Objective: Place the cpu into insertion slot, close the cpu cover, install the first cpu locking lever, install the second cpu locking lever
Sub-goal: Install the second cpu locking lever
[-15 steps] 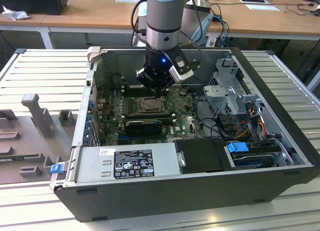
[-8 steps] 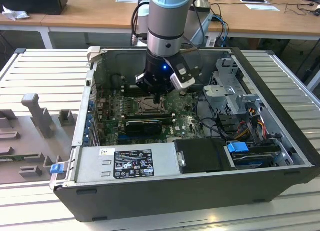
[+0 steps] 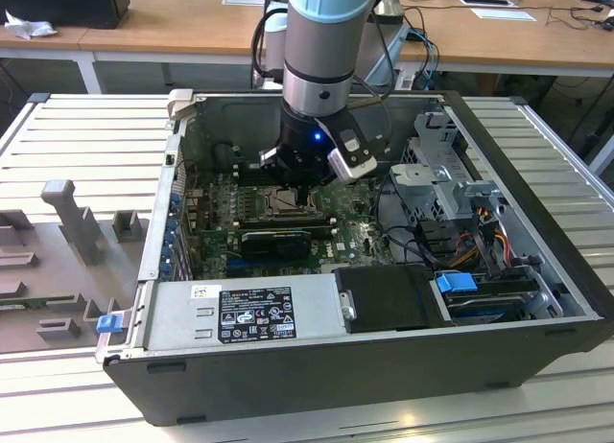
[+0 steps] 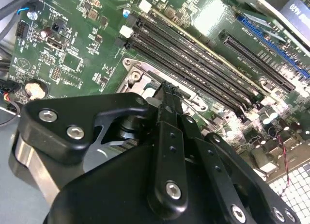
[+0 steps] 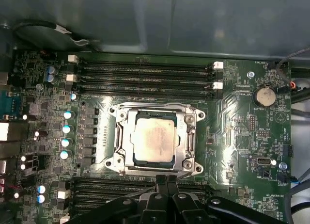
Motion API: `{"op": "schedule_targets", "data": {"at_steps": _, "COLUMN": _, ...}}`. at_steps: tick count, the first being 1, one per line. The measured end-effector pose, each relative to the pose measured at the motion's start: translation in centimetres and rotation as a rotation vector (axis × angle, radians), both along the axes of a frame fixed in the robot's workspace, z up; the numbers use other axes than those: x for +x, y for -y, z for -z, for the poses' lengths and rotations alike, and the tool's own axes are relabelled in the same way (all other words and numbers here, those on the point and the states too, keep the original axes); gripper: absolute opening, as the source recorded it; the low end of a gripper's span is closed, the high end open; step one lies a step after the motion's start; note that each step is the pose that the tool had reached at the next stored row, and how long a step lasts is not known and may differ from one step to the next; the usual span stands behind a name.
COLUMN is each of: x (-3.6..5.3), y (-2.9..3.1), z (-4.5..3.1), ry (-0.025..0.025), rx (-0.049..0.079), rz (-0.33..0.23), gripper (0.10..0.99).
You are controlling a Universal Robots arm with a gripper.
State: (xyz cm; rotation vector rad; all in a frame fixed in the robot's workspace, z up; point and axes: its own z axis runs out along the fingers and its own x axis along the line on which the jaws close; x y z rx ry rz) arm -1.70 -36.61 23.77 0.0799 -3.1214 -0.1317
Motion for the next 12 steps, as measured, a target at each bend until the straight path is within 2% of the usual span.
{"op": "schedule_targets", "data": {"at_steps": 12, "x": -0.16, "y": 0.04, "z": 0.24, "ry": 0.0, "rx": 0.0, "rz": 0.0, "gripper": 0.106}}
